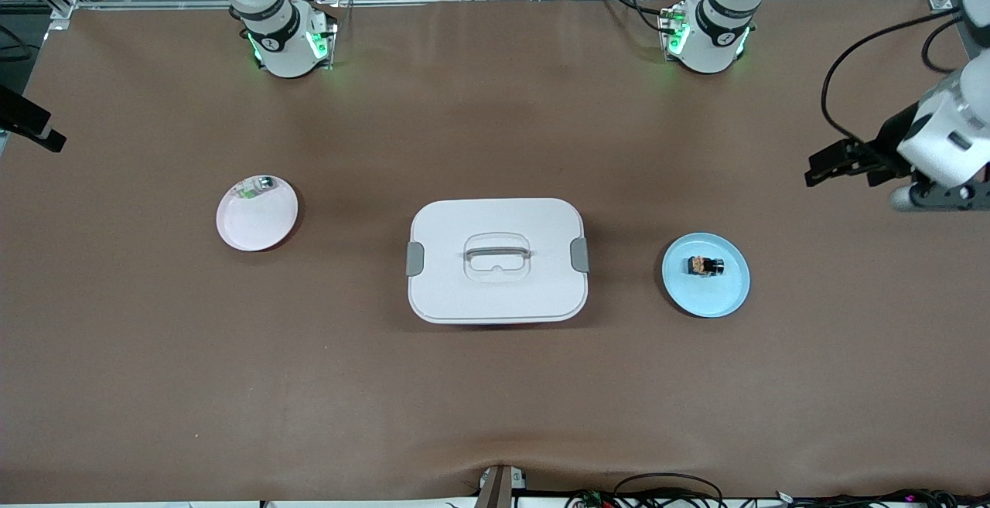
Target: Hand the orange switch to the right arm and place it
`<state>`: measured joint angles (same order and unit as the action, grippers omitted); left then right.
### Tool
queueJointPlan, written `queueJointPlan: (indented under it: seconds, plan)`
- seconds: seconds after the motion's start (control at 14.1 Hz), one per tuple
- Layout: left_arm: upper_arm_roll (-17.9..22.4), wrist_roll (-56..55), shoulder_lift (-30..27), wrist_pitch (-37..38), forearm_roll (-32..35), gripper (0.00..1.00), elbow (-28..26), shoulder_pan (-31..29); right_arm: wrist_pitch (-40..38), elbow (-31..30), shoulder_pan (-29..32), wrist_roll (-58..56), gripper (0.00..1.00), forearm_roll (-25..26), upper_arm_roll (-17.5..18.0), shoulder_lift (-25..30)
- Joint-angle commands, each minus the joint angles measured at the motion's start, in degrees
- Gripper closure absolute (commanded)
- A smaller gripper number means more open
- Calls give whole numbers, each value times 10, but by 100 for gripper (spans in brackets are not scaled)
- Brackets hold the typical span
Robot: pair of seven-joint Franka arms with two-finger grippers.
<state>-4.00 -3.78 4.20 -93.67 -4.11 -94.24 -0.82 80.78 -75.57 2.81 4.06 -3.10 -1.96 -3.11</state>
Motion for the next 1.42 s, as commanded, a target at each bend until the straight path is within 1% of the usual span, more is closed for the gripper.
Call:
queueJointPlan:
  seconds: [0.0,0.21,0.5,0.71,0.85,1.14,1.35]
  plan:
    - [0,-2,45,-9,-6,0,11,5,1,1,15,6,0,-8,5,6]
    - [-3,-2,76,-49,-4,0,-4,6,12,1,19,6,0,-8,5,5]
    - [-5,-1,82,-148,-2,0,-87,16,26,-1,18,6,0,0,6,1]
    - [-4,-3,93,-212,2,0,-129,27,39,-4,19,7,0,-6,6,-1]
    - [-5,-7,112,-239,35,0,-140,36,55,-5,18,7,0,-8,6,-4]
    - [-5,-29,143,-271,46,0,-142,49,66,-5,13,8,0,-9,6,-8]
    - [-5,-29,151,-329,50,0,-173,49,66,-5,13,7,0,-8,6,-12]
